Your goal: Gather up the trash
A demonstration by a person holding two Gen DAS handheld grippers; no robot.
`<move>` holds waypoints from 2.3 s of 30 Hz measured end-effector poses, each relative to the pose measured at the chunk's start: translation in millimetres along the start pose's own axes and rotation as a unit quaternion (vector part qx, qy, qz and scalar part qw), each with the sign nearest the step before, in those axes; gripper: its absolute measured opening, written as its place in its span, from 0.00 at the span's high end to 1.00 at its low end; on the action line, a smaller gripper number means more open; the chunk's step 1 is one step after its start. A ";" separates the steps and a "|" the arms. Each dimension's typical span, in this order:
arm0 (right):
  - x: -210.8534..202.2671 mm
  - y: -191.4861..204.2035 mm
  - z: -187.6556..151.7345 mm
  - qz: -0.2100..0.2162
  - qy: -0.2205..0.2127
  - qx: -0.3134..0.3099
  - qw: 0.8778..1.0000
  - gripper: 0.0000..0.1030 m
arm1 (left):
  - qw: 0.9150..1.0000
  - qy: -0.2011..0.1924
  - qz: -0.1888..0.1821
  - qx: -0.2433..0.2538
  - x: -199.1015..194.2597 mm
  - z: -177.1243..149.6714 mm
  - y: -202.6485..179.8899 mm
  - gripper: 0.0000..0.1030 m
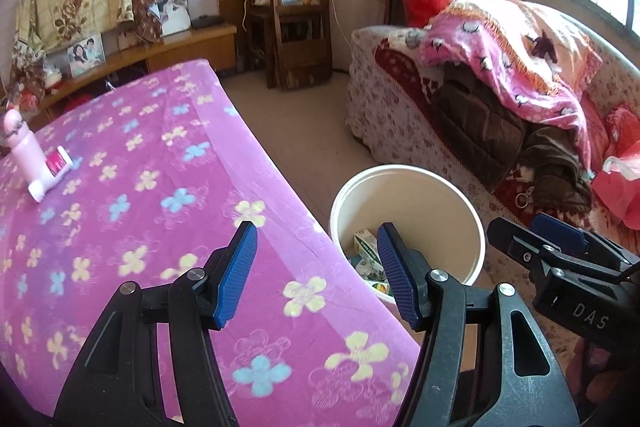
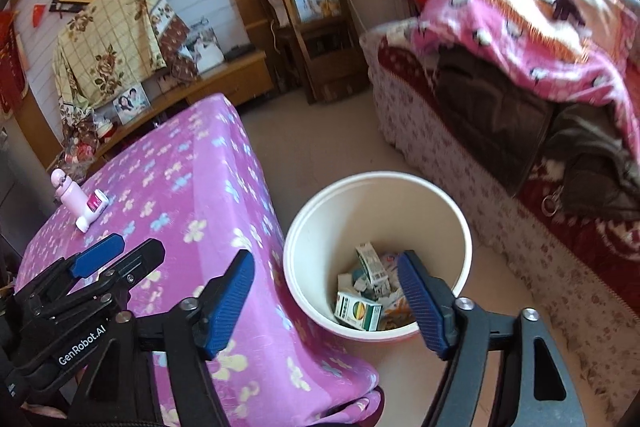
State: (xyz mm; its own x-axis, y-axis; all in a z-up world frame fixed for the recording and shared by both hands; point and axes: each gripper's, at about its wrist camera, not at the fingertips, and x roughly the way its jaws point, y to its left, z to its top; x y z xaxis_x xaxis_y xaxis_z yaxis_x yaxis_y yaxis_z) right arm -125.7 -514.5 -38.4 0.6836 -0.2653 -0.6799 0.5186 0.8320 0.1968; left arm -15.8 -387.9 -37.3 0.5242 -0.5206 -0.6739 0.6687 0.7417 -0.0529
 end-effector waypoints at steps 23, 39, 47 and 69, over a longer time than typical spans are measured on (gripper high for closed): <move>-97.1 62.4 -23.3 -0.037 -0.119 -0.050 0.991 0.19 | 0.993 -0.112 0.005 -0.033 -111.8 -20.4 42.4 0.28; -113.9 73.7 -26.5 -0.044 -0.144 -0.066 0.986 0.15 | 0.990 -0.132 0.014 -0.039 -131.2 -26.5 44.1 0.28; -115.3 74.0 -27.6 -0.042 -0.143 -0.065 0.987 0.15 | 0.991 -0.129 0.021 -0.040 -129.8 -28.2 43.9 0.28; -109.8 74.7 -28.0 -0.038 -0.136 -0.065 0.988 0.15 | 0.991 -0.126 0.032 -0.030 -125.0 -29.1 45.8 0.28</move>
State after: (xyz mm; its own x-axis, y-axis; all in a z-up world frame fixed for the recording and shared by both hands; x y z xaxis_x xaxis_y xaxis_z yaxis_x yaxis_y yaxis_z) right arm -176.4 -409.6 31.2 0.7674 -0.4362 -0.4700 0.5155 0.8556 0.0476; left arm -66.1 -276.6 23.0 0.6846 -0.5552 -0.4724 0.6009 0.7966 -0.0655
